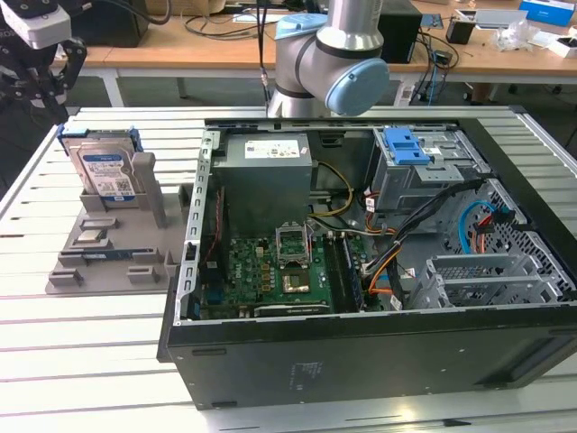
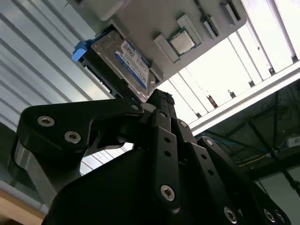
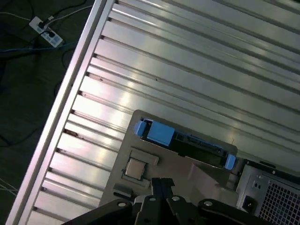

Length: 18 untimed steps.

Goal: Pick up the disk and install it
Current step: 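Pick up the disk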

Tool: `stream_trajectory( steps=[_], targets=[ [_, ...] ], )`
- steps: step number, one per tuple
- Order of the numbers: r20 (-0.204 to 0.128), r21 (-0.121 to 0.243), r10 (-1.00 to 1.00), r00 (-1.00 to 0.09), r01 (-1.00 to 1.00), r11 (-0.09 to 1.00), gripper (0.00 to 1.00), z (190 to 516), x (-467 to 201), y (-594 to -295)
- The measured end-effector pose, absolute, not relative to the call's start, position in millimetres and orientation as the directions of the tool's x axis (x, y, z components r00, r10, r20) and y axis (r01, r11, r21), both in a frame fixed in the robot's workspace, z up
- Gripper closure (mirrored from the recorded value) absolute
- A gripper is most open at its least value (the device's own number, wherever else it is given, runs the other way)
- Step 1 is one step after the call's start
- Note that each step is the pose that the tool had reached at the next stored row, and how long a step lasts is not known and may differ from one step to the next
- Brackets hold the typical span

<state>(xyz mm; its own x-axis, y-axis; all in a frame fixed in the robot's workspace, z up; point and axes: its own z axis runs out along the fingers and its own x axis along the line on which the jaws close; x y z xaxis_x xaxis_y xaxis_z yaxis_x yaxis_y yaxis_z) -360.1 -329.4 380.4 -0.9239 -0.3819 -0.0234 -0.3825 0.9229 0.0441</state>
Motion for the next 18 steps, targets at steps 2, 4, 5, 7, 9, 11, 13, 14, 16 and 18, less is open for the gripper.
stream_trajectory(
  steps=[2,4,5,7,9,11,13,14,16,18],
  targets=[
    [-0.023,0.044,-0.415,-0.909,-0.416,0.908,0.89,380.4,-360.1,-329.4],
    [-0.023,0.044,-0.468,-0.883,-0.469,0.882,0.89,380.4,-360.1,-329.4],
    [-0.023,0.044,-0.485,-0.874,-0.485,0.873,0.89,380.4,-360.1,-329.4],
    [-0.023,0.044,-0.525,-0.851,-0.525,0.85,0.89,380.4,-360.1,-329.4],
    [-0.023,0.044,-0.551,-0.834,-0.551,0.833,0.89,380.4,-360.1,-329.3],
    [-0.023,0.044,-0.584,-0.812,-0.584,0.81,0.89,380.4,-360.1,-329.4],
    [-0.023,0.044,-0.61,-0.792,-0.611,0.791,0.89,380.4,-360.1,-329.3],
    [-0.023,0.044,-0.633,-0.774,-0.633,0.773,0.89,380.4,-360.1,-329.4],
    [-0.023,0.044,-0.681,-0.732,-0.681,0.731,0.89,380.4,-360.1,-329.4],
    [-0.023,0.044,-0.701,-0.713,-0.701,0.711,0.89,380.4,-360.1,-329.4]
  ],
)
